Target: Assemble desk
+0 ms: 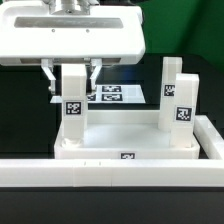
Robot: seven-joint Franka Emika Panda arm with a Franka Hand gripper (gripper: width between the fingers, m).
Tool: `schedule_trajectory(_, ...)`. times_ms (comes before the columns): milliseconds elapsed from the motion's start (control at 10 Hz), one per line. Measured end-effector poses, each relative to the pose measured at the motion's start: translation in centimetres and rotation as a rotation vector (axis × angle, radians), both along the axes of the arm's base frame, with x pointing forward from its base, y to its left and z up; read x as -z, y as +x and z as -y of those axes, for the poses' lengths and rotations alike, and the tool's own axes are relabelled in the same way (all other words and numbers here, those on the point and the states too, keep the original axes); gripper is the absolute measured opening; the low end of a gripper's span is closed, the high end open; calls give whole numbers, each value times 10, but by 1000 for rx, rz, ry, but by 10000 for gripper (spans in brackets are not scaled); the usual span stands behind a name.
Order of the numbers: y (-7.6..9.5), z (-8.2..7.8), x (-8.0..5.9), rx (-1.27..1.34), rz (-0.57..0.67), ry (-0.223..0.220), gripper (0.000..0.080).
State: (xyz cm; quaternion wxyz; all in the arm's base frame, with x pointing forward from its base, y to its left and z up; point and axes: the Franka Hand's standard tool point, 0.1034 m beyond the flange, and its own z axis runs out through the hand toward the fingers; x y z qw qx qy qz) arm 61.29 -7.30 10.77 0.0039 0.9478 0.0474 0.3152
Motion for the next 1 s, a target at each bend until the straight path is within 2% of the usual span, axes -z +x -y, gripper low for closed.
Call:
schedule_trajectory(200, 0, 0, 0, 0, -2, 1, 291)
schedule_trajectory(300, 0, 0, 1, -1, -5, 2, 348)
schedule_trajectory(400, 0, 0, 1, -1, -5, 2, 482)
schedule_trajectory(500, 0, 0, 1, -1, -5, 2, 482)
schedule_trajectory(600, 0, 0, 1, -1, -5, 2, 612)
schedule_trajectory(700, 0, 0, 1, -1, -6, 2, 639)
schedule_trajectory(1000, 0, -2, 1, -2, -9, 4, 646)
